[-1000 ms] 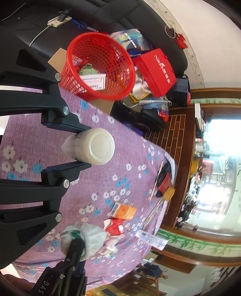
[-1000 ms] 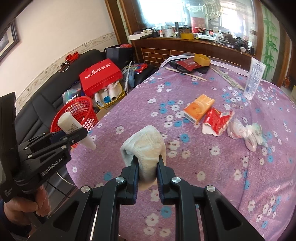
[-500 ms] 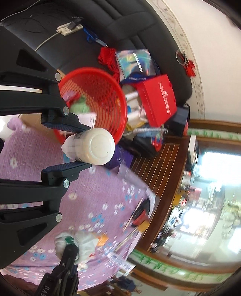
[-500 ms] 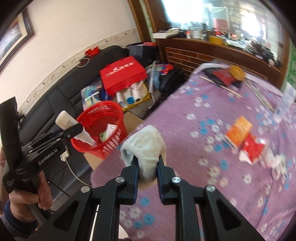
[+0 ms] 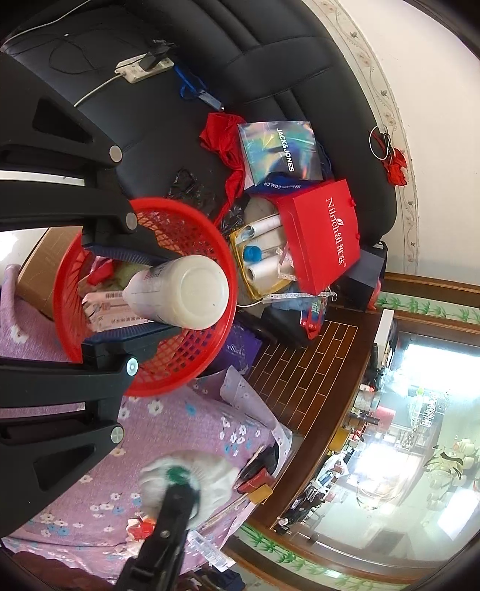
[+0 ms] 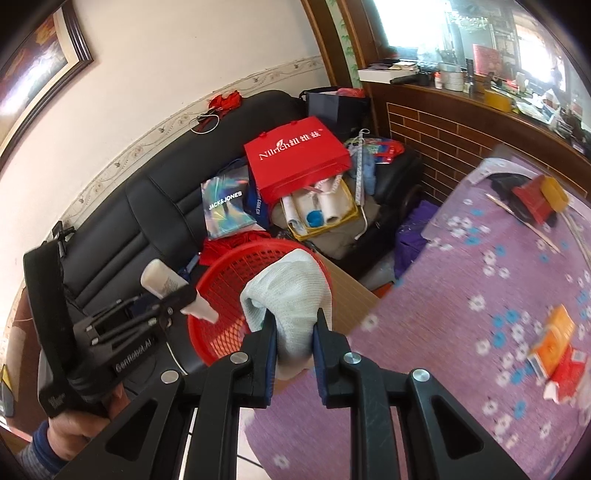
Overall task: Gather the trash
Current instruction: 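Open both grippers over the red wastebasket to drop cloth and bottle, then return both tools to the table toward the remaining trash, then grasp the orange medicine box with the left gripper, then grasp the red packet with the right gripper while the left gripper holds the orange box, then carry the orange box and red packet toward the red wastebasket, then open both grippers over the red wastebasket to drop the items, then move both tools back over the table toward the white tissues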
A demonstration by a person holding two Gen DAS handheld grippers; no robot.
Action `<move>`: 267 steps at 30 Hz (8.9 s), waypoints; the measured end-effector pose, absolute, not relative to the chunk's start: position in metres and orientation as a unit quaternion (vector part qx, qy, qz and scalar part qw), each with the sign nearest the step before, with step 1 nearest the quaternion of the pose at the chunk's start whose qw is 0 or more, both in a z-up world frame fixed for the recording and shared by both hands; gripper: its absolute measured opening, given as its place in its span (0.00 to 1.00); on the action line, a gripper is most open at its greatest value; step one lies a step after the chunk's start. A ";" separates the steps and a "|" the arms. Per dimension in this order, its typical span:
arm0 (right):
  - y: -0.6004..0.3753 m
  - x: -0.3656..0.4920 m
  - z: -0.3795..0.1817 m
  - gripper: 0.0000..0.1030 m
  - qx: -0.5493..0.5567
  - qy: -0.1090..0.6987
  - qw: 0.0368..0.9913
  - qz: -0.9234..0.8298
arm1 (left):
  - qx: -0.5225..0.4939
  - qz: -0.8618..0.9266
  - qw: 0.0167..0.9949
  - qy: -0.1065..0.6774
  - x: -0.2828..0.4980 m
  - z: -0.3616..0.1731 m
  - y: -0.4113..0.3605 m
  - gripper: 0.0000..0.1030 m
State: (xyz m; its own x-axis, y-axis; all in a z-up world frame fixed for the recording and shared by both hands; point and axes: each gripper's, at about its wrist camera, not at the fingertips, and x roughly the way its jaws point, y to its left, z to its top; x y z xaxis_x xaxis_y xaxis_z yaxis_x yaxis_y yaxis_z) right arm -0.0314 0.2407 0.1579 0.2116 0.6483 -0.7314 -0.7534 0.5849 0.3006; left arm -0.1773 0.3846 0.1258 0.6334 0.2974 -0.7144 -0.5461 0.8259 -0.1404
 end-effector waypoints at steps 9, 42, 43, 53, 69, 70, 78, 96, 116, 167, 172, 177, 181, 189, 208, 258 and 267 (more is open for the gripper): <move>0.289 -0.014 0.146 0.27 -0.049 0.453 0.765 0.456 | -0.181 0.234 0.882 0.367 -0.167 0.116 0.403 0.42; -0.065 -0.041 0.101 0.43 0.086 0.515 0.828 0.204 | -0.059 -0.015 0.897 0.437 -0.075 0.106 0.131 0.68; -0.083 -0.044 0.101 0.43 0.094 0.515 0.831 0.188 | -0.054 -0.023 0.896 0.440 -0.067 0.105 0.121 0.70; -0.196 -0.075 0.105 0.43 0.138 0.505 0.847 0.093 | -0.017 -0.039 0.868 0.495 0.059 0.071 0.068 0.73; -0.261 -0.097 0.101 0.43 0.183 0.502 0.844 0.033 | 0.009 -0.025 0.846 0.533 0.133 0.014 0.062 0.47; -0.258 -0.094 0.102 0.43 0.183 0.502 0.844 0.039 | 0.008 -0.023 0.846 0.533 0.129 0.015 0.064 0.46; -0.195 -0.038 0.105 0.43 0.188 0.498 0.834 0.141 | -0.019 -0.013 0.863 0.504 0.046 0.032 0.093 0.47; -0.084 0.117 0.029 0.35 0.204 0.532 0.810 0.136 | -0.035 0.025 0.876 0.481 -0.080 0.072 0.134 0.47; -0.104 -0.006 0.074 0.05 0.125 0.493 0.842 0.177 | -0.038 0.002 0.884 0.466 -0.076 0.074 0.100 0.47; -0.092 -0.039 0.114 0.05 0.065 0.440 0.860 0.249 | -0.027 0.084 0.905 0.416 -0.106 0.107 0.090 0.47; -0.084 -0.037 0.113 0.05 0.060 0.441 0.858 0.256 | -0.034 0.091 0.904 0.417 -0.107 0.106 0.098 0.47; -0.075 -0.034 0.113 0.05 0.053 0.442 0.855 0.264 | -0.045 0.101 0.904 0.414 -0.110 0.107 0.109 0.47; -0.066 -0.033 0.112 0.05 0.047 0.444 0.853 0.271 | -0.057 0.113 0.903 0.411 -0.112 0.108 0.118 0.47; -0.038 -0.030 0.113 0.05 0.027 0.447 0.844 0.295 | -0.081 0.140 0.901 0.403 -0.126 0.111 0.147 0.47; 0.076 -0.022 0.136 0.05 -0.027 0.428 0.820 0.379 | -0.152 0.248 0.883 0.368 -0.172 0.130 0.268 0.47; 0.019 -0.024 0.108 0.25 0.050 0.492 0.830 0.259 | -0.105 0.064 0.895 0.428 -0.109 0.108 0.190 0.68; -0.132 -0.042 0.111 0.28 0.125 0.491 0.852 0.130 | -0.022 -0.080 0.895 0.439 -0.065 0.116 0.067 0.70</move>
